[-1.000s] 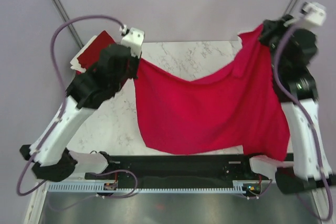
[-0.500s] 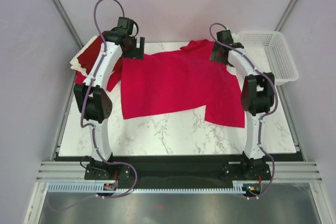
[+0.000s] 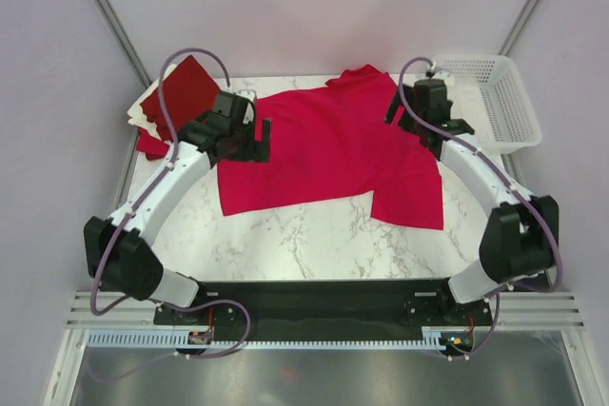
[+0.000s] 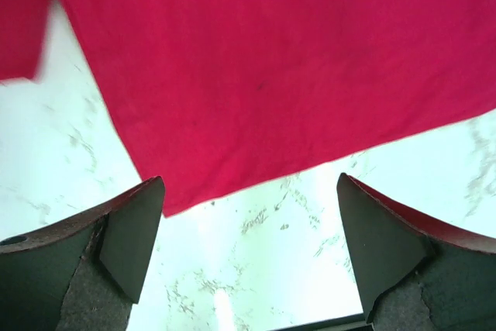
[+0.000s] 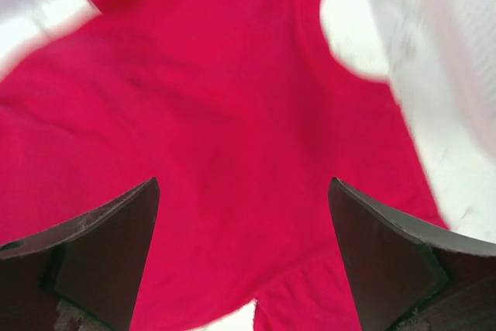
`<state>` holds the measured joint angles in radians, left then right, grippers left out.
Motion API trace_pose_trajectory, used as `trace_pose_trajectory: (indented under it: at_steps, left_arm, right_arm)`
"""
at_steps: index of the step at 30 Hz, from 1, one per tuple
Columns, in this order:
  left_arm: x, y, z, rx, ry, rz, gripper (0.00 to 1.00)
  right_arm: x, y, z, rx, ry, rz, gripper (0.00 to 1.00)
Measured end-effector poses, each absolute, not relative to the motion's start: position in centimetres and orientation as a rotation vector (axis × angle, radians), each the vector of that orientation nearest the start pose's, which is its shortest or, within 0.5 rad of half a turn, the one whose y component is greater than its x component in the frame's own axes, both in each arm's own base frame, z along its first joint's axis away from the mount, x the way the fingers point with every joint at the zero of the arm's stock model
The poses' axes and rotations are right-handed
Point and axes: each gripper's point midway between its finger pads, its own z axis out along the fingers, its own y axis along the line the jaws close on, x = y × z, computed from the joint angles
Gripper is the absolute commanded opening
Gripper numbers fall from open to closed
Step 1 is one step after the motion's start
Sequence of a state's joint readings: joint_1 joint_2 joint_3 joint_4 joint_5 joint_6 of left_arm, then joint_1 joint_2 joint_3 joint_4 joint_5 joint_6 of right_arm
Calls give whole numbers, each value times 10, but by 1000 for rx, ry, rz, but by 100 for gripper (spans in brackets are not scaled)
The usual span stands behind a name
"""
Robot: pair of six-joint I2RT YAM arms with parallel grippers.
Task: Fold and stack the t-shirts
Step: Flatten the tshirt out
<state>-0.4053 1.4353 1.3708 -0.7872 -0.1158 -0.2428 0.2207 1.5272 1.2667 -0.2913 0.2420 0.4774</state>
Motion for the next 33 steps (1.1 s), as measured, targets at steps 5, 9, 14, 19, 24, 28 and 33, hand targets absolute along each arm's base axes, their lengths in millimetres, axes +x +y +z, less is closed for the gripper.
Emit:
trace_pose_trajectory:
  at_steps: [5, 9, 14, 19, 24, 28, 33]
  left_arm:
    - [324, -138, 108, 122, 2651, -139, 99]
    - [329, -144, 77, 87, 2710, -140, 98]
    - [333, -152, 47, 35, 2755, -159, 96]
    - [311, -154, 22, -15, 2813, -218, 96]
    - [290, -158, 24, -46, 2758, -313, 95]
    - [266, -159, 27, -48, 2727, -378, 95]
    - [214, -148, 34, -31, 2702, -443, 95]
  right_arm:
    - [425, 87, 94, 386, 2353, 172, 98]
    - [415, 92, 70, 383, 2414, 223, 98]
    - [404, 82, 47, 445, 2431, 252, 98]
    - [367, 72, 33, 537, 2416, 288, 98]
    - [317, 75, 34, 594, 2392, 377, 98]
    - [271, 73, 38, 644, 2408, 411, 98]
    - [233, 69, 77, 671, 2334, 455, 98]
